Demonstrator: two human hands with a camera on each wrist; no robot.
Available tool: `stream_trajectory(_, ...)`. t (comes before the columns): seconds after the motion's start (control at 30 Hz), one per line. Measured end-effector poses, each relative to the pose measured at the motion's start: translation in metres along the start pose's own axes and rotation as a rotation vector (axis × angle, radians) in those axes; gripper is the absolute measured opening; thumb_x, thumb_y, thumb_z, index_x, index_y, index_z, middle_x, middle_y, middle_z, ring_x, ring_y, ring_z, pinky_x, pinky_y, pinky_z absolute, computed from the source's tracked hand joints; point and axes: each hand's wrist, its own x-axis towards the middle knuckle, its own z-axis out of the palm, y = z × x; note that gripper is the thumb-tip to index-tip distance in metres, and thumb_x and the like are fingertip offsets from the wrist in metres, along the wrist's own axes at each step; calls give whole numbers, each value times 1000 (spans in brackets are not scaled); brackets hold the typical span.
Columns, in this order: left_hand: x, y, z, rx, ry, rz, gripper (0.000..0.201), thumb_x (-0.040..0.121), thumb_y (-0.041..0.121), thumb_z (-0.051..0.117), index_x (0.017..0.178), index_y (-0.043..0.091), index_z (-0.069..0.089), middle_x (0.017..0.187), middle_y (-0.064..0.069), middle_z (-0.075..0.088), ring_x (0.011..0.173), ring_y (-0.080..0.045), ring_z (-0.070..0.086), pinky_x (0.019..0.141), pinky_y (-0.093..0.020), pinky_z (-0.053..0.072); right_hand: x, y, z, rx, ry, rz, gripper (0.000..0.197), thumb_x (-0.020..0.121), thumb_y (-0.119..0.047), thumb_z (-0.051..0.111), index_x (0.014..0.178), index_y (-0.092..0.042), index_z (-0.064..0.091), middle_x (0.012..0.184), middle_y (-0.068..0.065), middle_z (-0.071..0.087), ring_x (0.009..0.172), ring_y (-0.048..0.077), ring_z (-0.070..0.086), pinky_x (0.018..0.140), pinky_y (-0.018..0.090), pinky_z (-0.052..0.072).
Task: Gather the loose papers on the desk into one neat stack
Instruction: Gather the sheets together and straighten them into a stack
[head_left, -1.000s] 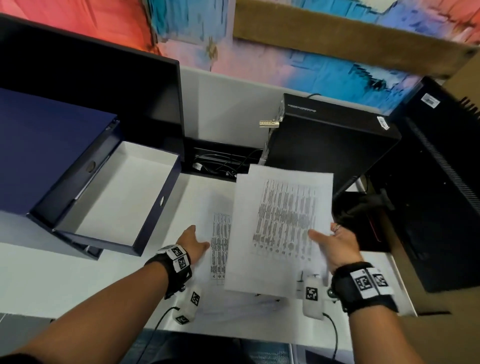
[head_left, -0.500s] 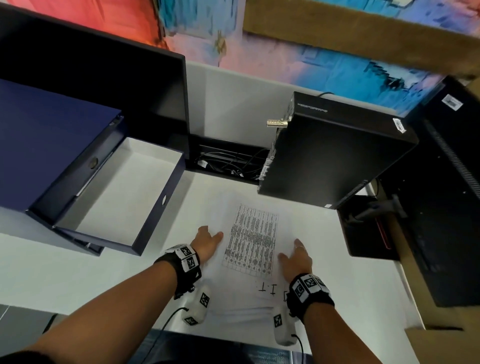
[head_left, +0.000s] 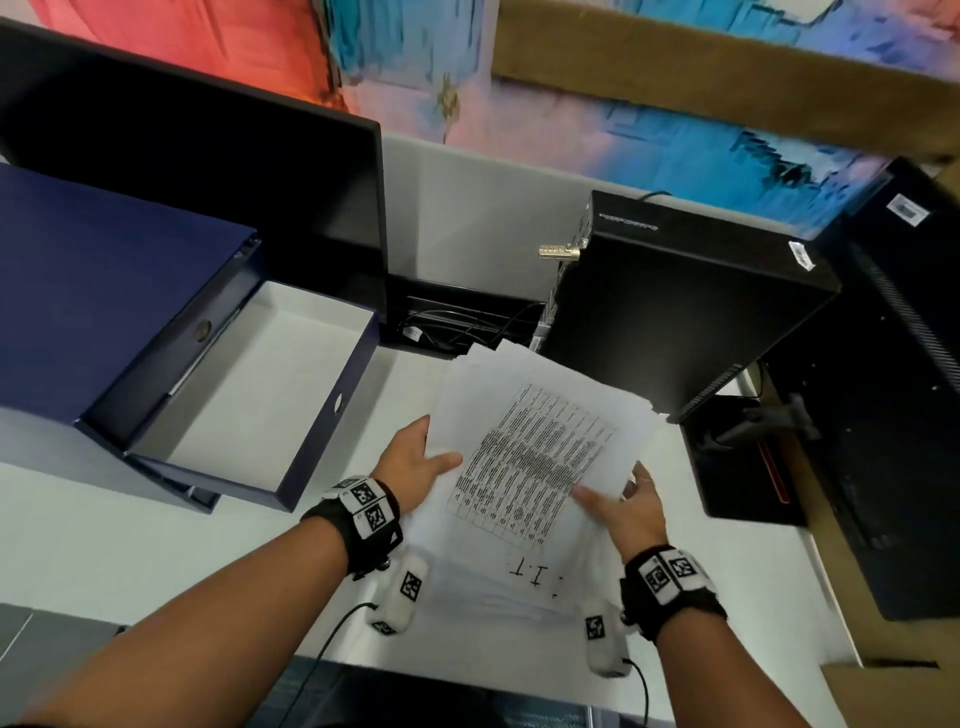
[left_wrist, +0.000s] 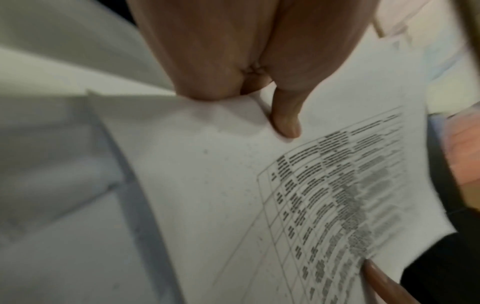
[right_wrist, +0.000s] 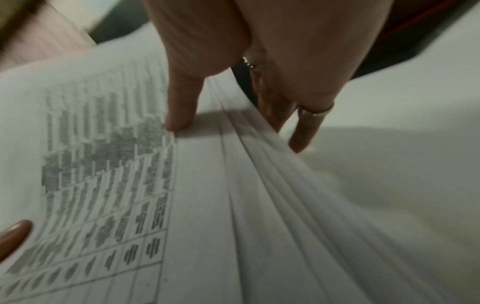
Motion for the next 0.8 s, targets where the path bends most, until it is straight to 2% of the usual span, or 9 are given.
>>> stream_trajectory(0.03,-2,11,0,-30,-8,35,45,86,11,71,127,18,56,126,6,66,122,-11,59,111,-42,41,-2,-11,-4,23,1,-47,99,49,-36,99,135,-18,52,130,7,64,119,27,62,98,47,52)
stream_trajectory(0.1,-6,34,1,-67,15,121,42,88,6,68,126,19,56,126,6,66,121,-8,59,110,-38,43,-17,-41,-11,94,28,-170,54,64,-18,92,110,-11,67,102,8,76,96,29,73,85,43,59)
stream_trajectory(0.2,-10,61,3,-24,124,273,41,92,11,63,130,23,52,125,11,65,119,-4,59,106,-33,45,-46,-83,-13,269,64,-359,19,76,-1,80,91,-11,74,89,4,78,84,24,75,72,33,61)
stream_trajectory(0.33,-26,70,10,36,191,376,39,98,13,53,133,26,41,124,21,56,117,14,51,101,-12,40,-69,-89,-3,318,97,-449,18,79,-1,77,83,-18,73,81,-7,78,78,14,75,68,27,60)
stream_trajectory(0.4,-33,63,11,-1,112,329,41,99,11,52,125,38,36,123,21,57,113,16,54,97,-8,42,-72,-81,3,305,76,-440,22,78,-1,79,87,-20,72,83,-6,77,80,13,75,70,27,60)
stream_trajectory(0.47,-35,54,7,6,93,271,42,97,9,55,123,36,37,117,23,58,103,22,56,85,0,43,-73,-74,8,244,64,-439,31,77,-2,80,98,-23,69,90,-6,75,83,5,72,71,18,58)
stream_trajectory(0.57,-27,52,3,31,125,232,29,95,12,61,122,22,56,106,21,67,96,17,62,84,-7,49,-74,-71,12,212,115,-408,31,78,-5,81,97,-25,67,94,-9,71,84,2,70,73,17,57)
stream_trajectory(0.7,-22,62,1,-45,140,226,26,93,7,62,102,31,67,95,20,72,91,8,68,78,-8,50,-75,-73,9,232,162,-401,14,81,-16,79,84,-26,70,77,-9,75,79,5,73,73,25,60)
stream_trajectory(0.8,-25,65,-1,-110,156,228,25,94,6,62,102,29,66,97,14,73,92,2,70,77,-11,52,-81,-76,7,259,139,-463,14,82,-11,77,83,-24,74,83,-8,77,83,14,75,76,30,59)
